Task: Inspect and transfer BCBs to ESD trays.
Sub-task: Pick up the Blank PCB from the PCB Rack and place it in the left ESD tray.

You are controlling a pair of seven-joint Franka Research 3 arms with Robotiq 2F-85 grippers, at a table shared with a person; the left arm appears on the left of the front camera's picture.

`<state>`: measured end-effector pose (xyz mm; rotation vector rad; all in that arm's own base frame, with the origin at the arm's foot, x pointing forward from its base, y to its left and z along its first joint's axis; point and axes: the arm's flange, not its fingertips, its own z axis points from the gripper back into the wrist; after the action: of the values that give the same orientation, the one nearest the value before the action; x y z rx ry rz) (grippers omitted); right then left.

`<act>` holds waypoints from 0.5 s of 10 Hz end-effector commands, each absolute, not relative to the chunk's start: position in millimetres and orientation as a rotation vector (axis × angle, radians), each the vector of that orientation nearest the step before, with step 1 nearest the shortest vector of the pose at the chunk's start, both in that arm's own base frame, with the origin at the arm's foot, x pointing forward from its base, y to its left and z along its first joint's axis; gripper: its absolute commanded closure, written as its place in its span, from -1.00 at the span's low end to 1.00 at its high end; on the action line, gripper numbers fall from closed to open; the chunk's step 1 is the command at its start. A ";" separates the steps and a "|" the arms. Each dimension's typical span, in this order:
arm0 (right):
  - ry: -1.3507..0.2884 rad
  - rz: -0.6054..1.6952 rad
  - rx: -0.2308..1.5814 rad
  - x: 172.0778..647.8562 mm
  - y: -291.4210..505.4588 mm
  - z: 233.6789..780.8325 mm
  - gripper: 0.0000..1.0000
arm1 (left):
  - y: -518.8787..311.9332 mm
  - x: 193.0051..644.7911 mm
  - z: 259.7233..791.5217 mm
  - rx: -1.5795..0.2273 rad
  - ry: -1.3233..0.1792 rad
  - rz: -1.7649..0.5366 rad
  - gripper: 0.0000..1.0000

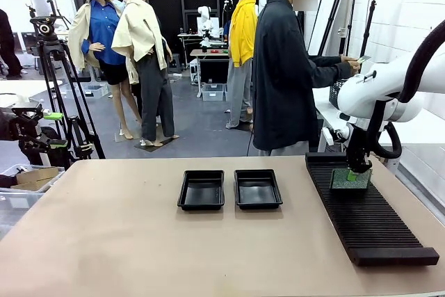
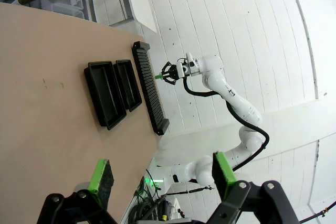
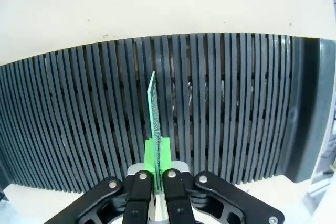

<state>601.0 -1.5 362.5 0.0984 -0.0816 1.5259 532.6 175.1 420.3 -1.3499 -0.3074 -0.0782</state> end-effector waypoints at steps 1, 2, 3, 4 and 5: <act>-0.070 1.529 0.117 603.0 0.0 362.7 1.00 | 175.0 532.6 423.2 -1.352 -0.302 -0.068 -1.00; -0.068 1.529 0.116 603.0 0.0 362.7 1.00 | 175.0 532.6 423.2 -1.352 -0.302 -0.068 -1.00; -0.065 1.527 0.117 603.3 0.3 363.0 1.00 | 175.0 532.6 423.2 -1.352 -0.302 -0.068 -1.00; -0.062 1.527 0.118 604.2 0.2 363.1 1.00 | 175.0 532.6 423.2 -1.352 -0.302 -0.068 -1.00; -0.062 1.528 0.120 605.2 0.9 363.7 1.00 | 175.0 532.6 423.2 -1.352 -0.302 -0.068 -1.00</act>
<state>601.2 -1.3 362.9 0.0986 -0.0814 1.5264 532.6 175.1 420.3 -1.3499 -0.3074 -0.0782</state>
